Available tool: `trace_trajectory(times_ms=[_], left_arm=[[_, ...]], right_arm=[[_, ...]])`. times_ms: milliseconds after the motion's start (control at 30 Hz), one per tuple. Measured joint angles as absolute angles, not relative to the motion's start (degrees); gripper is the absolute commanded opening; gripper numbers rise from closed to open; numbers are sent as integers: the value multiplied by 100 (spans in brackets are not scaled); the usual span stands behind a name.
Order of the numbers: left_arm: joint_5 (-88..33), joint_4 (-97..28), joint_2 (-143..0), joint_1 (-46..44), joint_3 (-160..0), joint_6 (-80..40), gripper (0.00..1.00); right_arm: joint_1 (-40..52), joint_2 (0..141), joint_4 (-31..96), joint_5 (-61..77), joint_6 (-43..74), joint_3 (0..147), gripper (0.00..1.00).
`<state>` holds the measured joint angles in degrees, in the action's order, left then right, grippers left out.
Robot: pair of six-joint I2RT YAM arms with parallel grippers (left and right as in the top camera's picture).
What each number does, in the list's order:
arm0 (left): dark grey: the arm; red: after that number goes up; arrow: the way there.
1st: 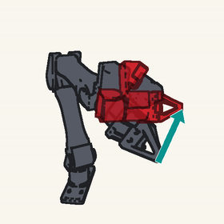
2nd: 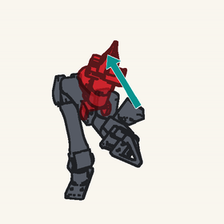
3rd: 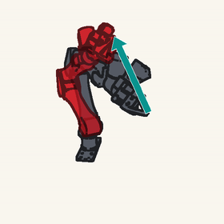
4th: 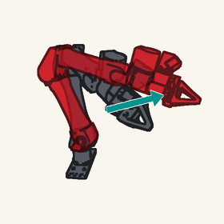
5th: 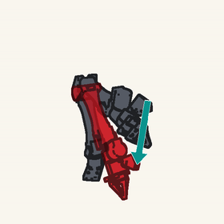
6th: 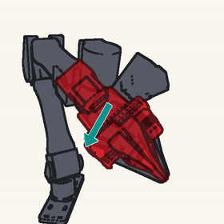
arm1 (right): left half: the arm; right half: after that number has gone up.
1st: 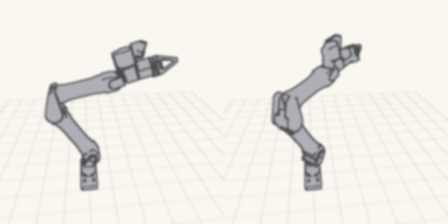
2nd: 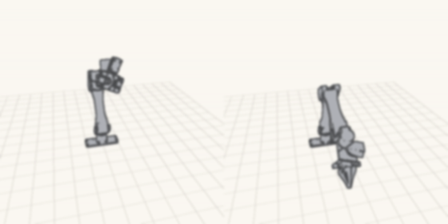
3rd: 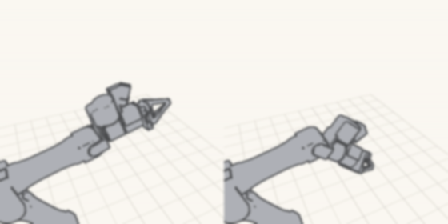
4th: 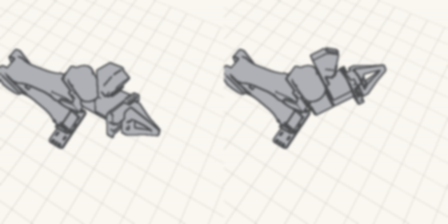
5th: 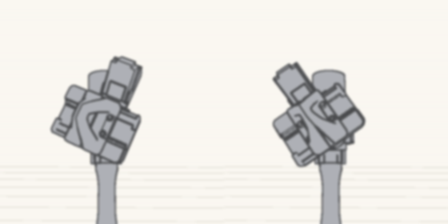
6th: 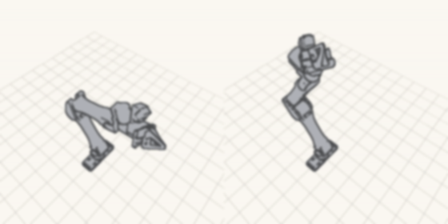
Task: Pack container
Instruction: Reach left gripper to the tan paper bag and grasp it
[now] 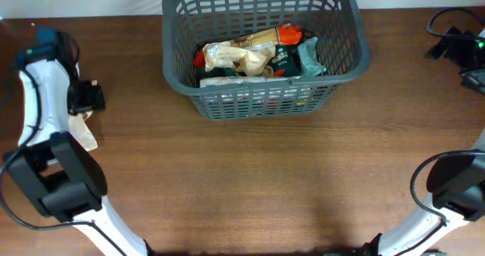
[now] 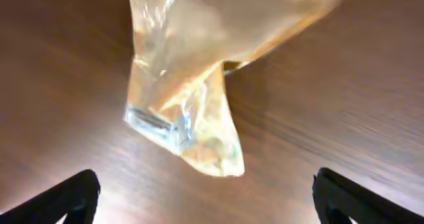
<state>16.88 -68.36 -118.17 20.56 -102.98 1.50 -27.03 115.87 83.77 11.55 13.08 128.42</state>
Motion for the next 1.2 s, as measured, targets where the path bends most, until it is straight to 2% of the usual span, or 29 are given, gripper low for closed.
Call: trace_trajectory(times_ms=[367,567,600,667,700,733,867,1033,1200], left_arm=[[1645,-5706,-12197,2751,-9732,123,97],[1181,-5343,-12593,2821,-9727,416,93],[1105,-5332,-12665,2818,-9725,462,89],[947,-5317,-12803,2812,-9734,580,33],[873,-5299,-12805,2814,-9734,655,12],[786,-5304,-12829,2818,-9734,760,2],[613,-5354,-12851,2786,-9738,965,2],[434,-6097,-12853,2777,-10040,1074,2],[-67,-6753,-12796,2657,-11498,1096,2]], right_arm=[[-2703,11587,8377,1155,1306,12840,99],[-2703,11587,8377,1155,1306,12840,99],[-2703,11587,8377,1155,1308,12840,99],[-2703,11587,8377,1155,1308,12840,99],[-2703,11587,8379,1155,1308,12840,99],[-2703,11587,8377,1155,1310,12840,99],[-2703,11587,8377,1155,1308,12840,99],[-2703,11587,8377,1155,1306,12840,99],[-2703,11587,8377,1155,1308,12840,99]])
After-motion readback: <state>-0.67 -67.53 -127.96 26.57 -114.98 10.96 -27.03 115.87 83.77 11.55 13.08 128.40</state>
